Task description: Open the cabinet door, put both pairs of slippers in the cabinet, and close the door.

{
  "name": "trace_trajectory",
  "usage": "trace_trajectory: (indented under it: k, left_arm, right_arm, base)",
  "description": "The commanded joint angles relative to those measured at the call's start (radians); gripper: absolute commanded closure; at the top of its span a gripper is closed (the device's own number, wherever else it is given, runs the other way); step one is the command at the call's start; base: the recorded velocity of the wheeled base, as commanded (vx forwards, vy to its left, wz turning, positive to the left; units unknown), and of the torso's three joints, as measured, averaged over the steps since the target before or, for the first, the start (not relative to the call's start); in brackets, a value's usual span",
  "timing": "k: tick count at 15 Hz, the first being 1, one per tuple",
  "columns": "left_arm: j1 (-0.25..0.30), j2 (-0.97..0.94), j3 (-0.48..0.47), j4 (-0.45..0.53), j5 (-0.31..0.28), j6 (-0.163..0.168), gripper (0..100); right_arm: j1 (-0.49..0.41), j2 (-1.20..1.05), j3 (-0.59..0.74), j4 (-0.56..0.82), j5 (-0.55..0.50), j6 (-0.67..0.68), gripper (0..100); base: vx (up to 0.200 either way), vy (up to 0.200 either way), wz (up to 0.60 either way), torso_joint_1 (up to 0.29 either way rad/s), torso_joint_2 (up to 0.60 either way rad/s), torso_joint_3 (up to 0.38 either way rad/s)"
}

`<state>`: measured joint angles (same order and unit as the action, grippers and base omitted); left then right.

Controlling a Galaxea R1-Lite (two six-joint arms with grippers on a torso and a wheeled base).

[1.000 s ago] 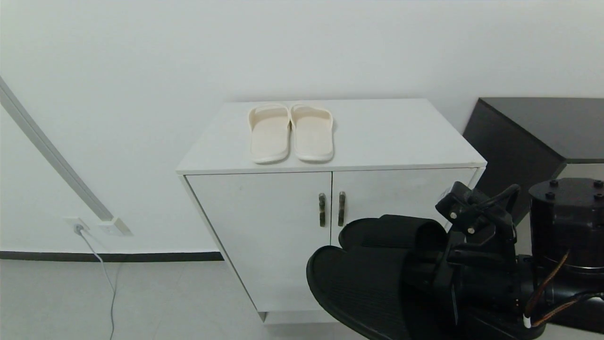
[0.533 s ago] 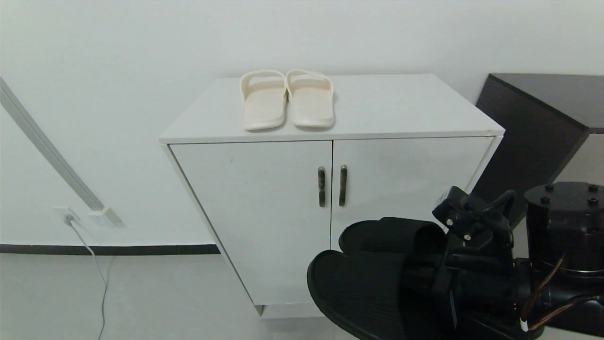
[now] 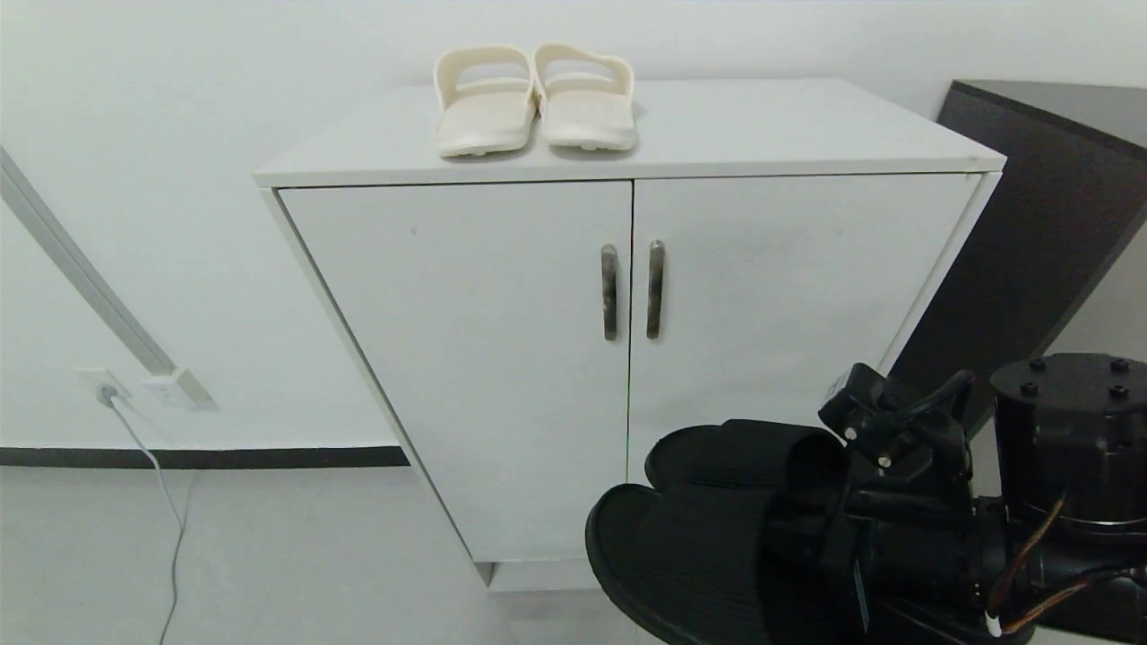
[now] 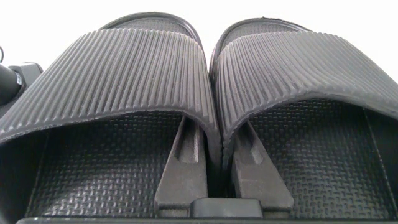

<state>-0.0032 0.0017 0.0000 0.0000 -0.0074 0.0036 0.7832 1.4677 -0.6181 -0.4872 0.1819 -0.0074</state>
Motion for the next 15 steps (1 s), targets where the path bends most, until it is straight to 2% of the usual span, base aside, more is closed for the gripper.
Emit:
trace_trajectory:
  k: [1,8,14,15]
  left_arm:
    - [0.000,0.001,0.000,-0.002,0.000,-0.001,0]
    - [0.000,0.004,0.000,0.000,0.000,-0.001,0]
    - [0.000,0.003,-0.012,-0.005,0.007,-0.007,0]
    - [-0.001,0.024,-0.095,0.002,0.006,-0.044,0]
  right_arm:
    - [0.001,0.002,0.000,-0.001,0.001,0.000,100]
    - [0.001,0.003,0.009,-0.002,0.001,0.000,100]
    - [0.001,0.002,0.020,-0.004,0.004,0.000,100]
    - [0.001,0.003,0.020,-0.005,0.005,-0.002,100]
  base:
    - [0.000,0.000,0.00,-0.085,0.46,0.364]
    - [0.000,0.000,0.00,-0.037,0.42,0.383]
    - [0.000,0.000,0.00,-0.001,0.05,0.042]
    - [0.000,0.000,0.00,0.000,0.00,0.000]
